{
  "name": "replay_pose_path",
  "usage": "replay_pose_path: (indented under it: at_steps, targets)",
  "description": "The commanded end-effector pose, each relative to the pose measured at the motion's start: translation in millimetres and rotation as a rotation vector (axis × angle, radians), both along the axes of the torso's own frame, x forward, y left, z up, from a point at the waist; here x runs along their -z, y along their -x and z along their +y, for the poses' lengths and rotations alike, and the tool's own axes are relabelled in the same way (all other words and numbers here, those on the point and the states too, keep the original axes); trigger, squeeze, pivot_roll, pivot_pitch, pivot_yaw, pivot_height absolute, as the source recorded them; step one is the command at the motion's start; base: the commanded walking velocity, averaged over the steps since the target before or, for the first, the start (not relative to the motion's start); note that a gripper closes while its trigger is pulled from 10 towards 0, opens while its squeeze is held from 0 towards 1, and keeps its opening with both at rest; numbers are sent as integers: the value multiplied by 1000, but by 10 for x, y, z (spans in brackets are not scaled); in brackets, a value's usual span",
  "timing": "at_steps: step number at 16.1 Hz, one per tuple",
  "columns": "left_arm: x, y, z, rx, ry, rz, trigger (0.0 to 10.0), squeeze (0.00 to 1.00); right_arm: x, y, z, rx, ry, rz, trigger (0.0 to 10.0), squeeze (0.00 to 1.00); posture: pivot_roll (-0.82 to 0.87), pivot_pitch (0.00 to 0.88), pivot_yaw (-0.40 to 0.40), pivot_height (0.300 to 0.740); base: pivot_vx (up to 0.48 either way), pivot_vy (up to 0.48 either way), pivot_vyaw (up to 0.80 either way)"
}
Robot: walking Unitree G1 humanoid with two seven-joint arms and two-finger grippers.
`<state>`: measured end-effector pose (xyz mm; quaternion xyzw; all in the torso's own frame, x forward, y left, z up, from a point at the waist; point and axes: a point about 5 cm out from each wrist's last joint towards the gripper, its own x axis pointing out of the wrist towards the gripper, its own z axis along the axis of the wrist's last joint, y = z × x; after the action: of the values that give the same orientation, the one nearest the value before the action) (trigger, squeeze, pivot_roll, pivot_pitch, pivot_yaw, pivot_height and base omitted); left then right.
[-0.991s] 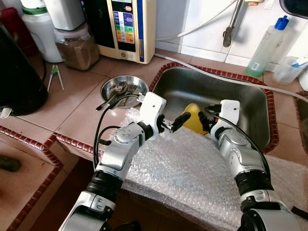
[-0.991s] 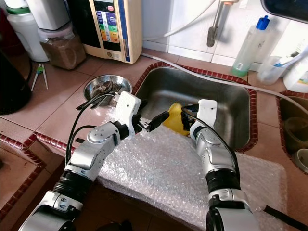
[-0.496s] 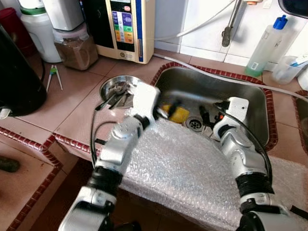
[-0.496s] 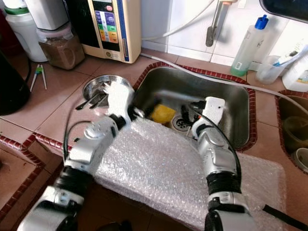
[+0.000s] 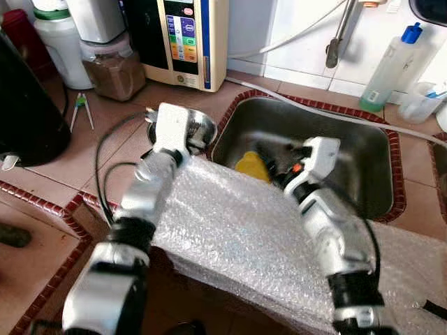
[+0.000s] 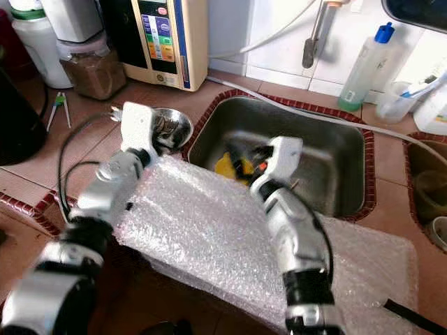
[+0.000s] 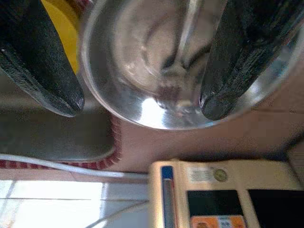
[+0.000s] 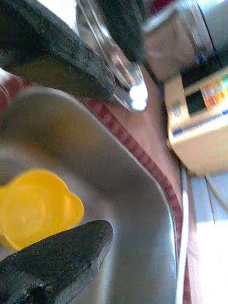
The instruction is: Kitchen organization
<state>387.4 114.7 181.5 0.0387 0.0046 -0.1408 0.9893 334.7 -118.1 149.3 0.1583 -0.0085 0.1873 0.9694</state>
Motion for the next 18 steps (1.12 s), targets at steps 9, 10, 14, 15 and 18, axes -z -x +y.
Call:
replay_pose_path:
  at_steps: [9, 10, 14, 15, 18]
  targets:
    - [254, -81, 133, -42, 0, 243, 10000, 0, -50, 163, 150, -114, 9, -20, 10000, 0, -45, 98, 43, 740, 0, 0, 0]
    - [271, -82, 147, -45, 0, 252, 10000, 0, -61, 188, 181, -146, 10, -28, 10000, 0, -45, 99, 43, 740, 0, 0, 0]
    - [327, -80, 206, -68, 34, 303, 0, 0, -117, 249, 253, -223, 3, -51, 10000, 0, -45, 99, 44, 740, 0, 0, 0]
    - [329, -82, 216, -72, 40, 312, 0, 0, -118, 250, 251, -224, 13, -54, 10000, 0, -44, 100, 44, 740, 0, 0, 0]
    - [331, -89, 261, -96, 52, 322, 0, 0, -118, 255, 235, -226, 21, -52, 10000, 0, -44, 99, 44, 740, 0, 0, 0]
